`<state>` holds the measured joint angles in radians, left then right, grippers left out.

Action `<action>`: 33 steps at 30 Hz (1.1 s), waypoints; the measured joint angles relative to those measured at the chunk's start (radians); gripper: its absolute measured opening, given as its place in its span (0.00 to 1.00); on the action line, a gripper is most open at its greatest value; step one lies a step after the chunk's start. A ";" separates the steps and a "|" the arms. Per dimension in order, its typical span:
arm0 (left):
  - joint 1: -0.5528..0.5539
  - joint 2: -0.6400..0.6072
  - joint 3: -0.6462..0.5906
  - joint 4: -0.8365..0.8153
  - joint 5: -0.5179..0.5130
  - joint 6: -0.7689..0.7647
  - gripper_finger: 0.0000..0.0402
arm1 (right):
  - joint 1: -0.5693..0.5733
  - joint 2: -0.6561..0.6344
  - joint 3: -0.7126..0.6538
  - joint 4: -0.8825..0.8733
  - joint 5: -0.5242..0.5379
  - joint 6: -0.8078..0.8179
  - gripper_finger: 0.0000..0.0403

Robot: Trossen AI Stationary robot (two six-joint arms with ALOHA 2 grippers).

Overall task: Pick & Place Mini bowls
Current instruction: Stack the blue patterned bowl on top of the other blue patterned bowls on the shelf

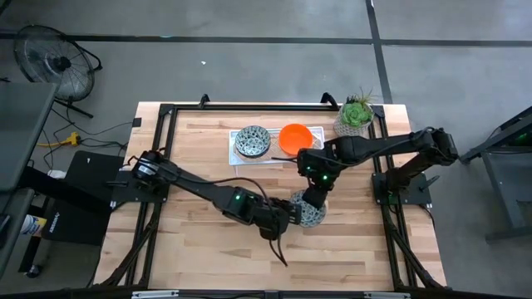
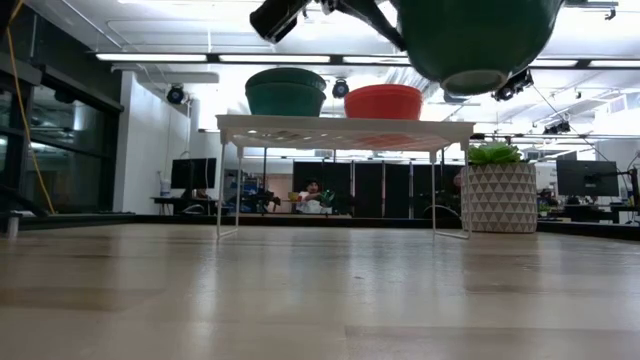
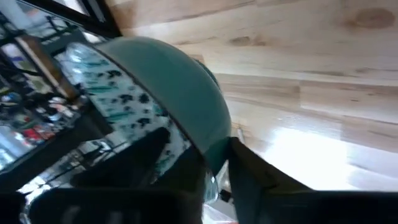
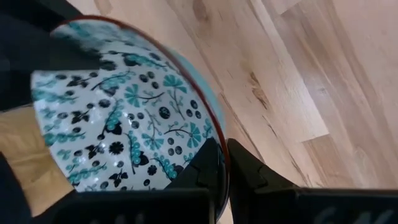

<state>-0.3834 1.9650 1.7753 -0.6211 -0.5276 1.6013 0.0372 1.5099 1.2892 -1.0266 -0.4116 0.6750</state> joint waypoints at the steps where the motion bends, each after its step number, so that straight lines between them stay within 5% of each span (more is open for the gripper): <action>1: 0.001 0.002 -0.001 -0.008 -0.001 -0.005 0.08 | 0.000 0.000 0.000 -0.002 0.001 0.007 0.00; 29: 0.017 0.001 -0.001 -0.051 -0.009 -0.091 0.02 | -0.001 0.000 0.000 0.015 0.027 -0.018 0.00; 33: 0.017 0.000 -0.001 -0.059 -0.011 -0.085 0.01 | 0.000 0.000 0.000 0.020 0.012 -0.037 0.06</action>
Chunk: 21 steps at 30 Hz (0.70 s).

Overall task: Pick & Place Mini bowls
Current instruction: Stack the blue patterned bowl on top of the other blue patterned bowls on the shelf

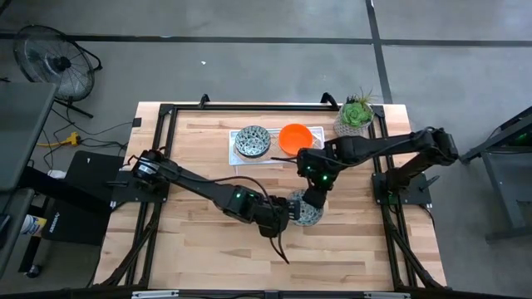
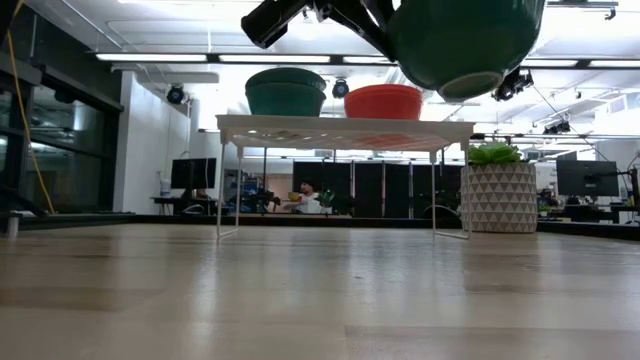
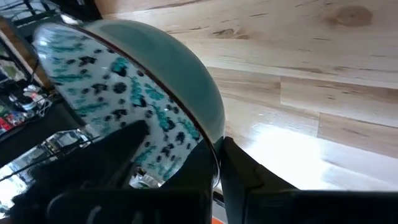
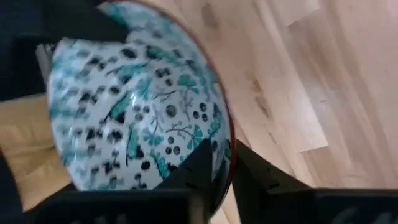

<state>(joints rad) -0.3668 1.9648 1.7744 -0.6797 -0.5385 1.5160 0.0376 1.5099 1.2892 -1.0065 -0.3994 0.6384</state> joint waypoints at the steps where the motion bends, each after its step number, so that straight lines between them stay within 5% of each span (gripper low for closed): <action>1: 0.000 0.000 0.000 -0.004 0.000 0.004 0.00 | 0.001 -0.001 0.000 0.002 -0.011 -0.006 0.09; 7: -0.002 -0.003 0.002 0.018 -0.003 0.008 0.00 | 0.001 -0.002 0.001 0.041 -0.010 -0.019 0.23; 21: -0.001 -0.002 0.002 0.021 -0.030 0.002 0.00 | -0.041 -0.042 0.001 0.096 0.008 -0.011 0.18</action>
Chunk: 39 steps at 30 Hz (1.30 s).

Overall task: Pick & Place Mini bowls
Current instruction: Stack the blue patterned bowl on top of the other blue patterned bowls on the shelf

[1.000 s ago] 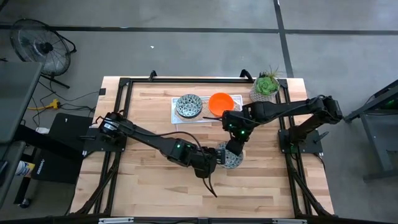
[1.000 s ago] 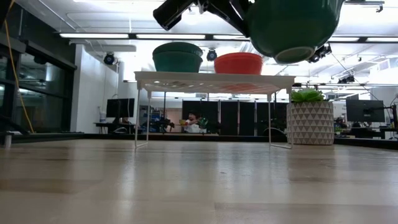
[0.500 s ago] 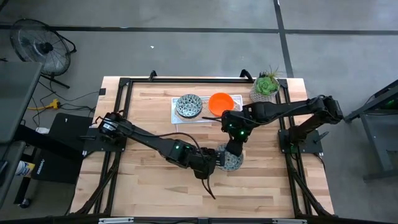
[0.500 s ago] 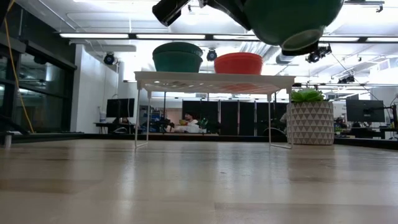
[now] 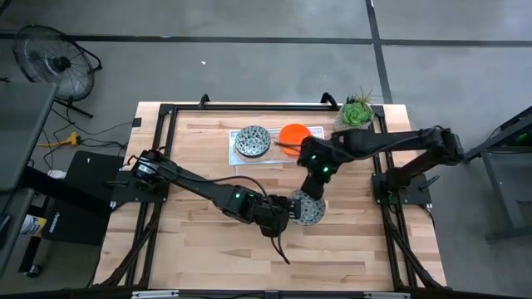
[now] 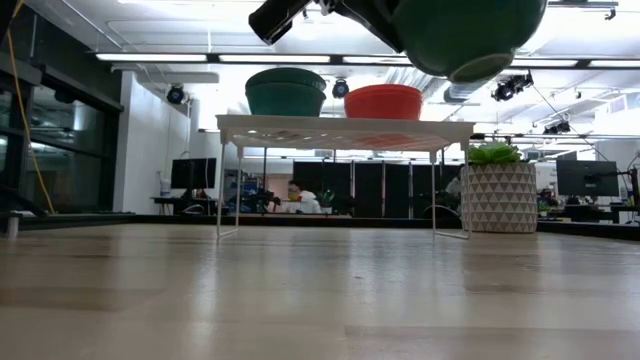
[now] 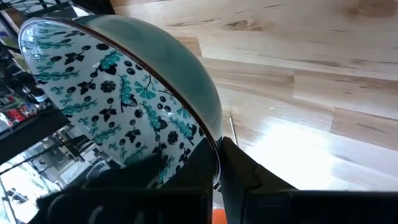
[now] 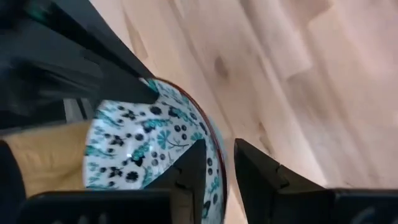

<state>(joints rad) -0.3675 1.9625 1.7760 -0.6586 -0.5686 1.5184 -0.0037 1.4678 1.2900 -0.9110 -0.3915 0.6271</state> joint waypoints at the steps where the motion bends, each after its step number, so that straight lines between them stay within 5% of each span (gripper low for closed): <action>1: 0.000 0.000 0.000 -0.005 0.000 -0.001 0.00 | -0.009 -0.017 0.000 0.005 0.011 0.000 0.18; 12: 0.000 0.000 0.002 -0.045 -0.057 -0.041 0.00 | -0.062 -0.282 0.000 -0.009 0.190 0.085 0.18; 18: 0.001 -0.003 0.116 -0.203 -0.073 -0.156 0.00 | -0.062 -0.388 0.000 -0.089 0.261 0.129 0.18; 29: 0.020 -0.003 0.395 -0.583 -0.144 -0.390 0.00 | -0.061 -0.423 0.000 -0.159 0.281 0.110 0.18; 39: 0.091 -0.005 0.483 -0.921 -0.224 -0.613 0.00 | -0.061 -0.422 0.000 -0.159 0.286 0.071 0.18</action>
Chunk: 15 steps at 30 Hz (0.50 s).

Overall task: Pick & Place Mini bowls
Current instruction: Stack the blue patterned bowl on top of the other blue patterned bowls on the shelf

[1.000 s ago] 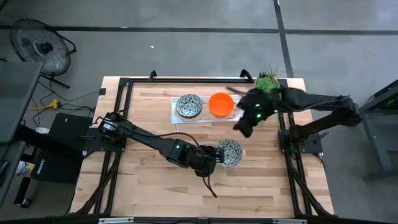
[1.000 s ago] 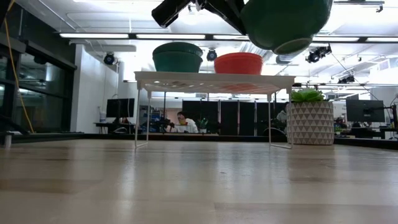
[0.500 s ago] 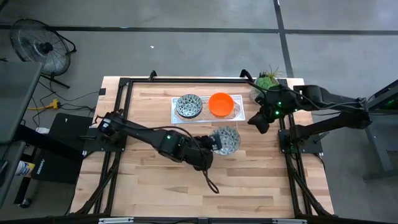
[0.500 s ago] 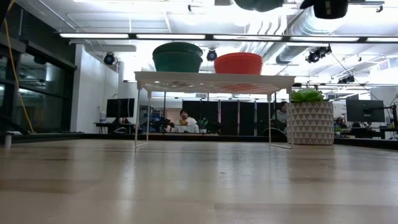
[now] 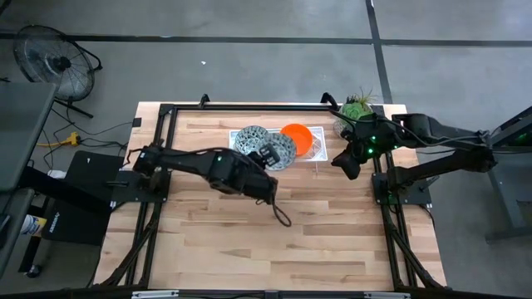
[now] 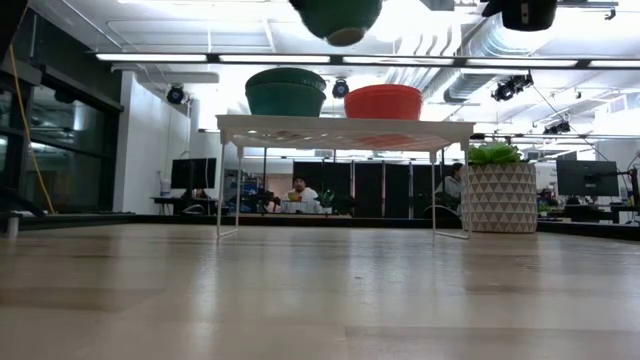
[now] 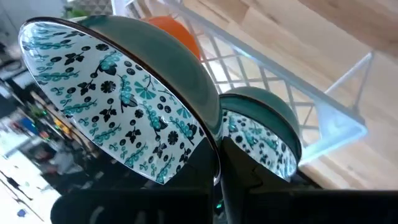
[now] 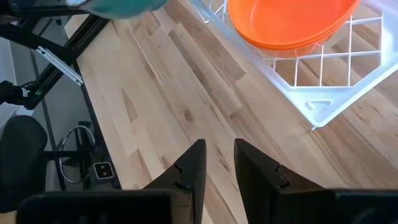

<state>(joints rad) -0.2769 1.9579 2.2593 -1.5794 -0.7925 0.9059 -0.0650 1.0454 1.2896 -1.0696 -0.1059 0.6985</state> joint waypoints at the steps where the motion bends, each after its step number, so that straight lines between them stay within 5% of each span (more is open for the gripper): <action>1: 0.008 0.000 -0.001 0.006 0.005 -0.012 0.00 | 0.000 0.000 0.000 0.000 0.003 -0.002 0.18; 15: 0.141 0.001 -0.002 0.009 0.007 -0.128 0.00 | 0.000 0.000 0.000 -0.004 0.019 -0.015 0.18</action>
<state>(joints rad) -0.1361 1.9591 2.2573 -1.5708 -0.7855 0.7782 -0.0650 1.0458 1.2896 -1.0737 -0.0873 0.6839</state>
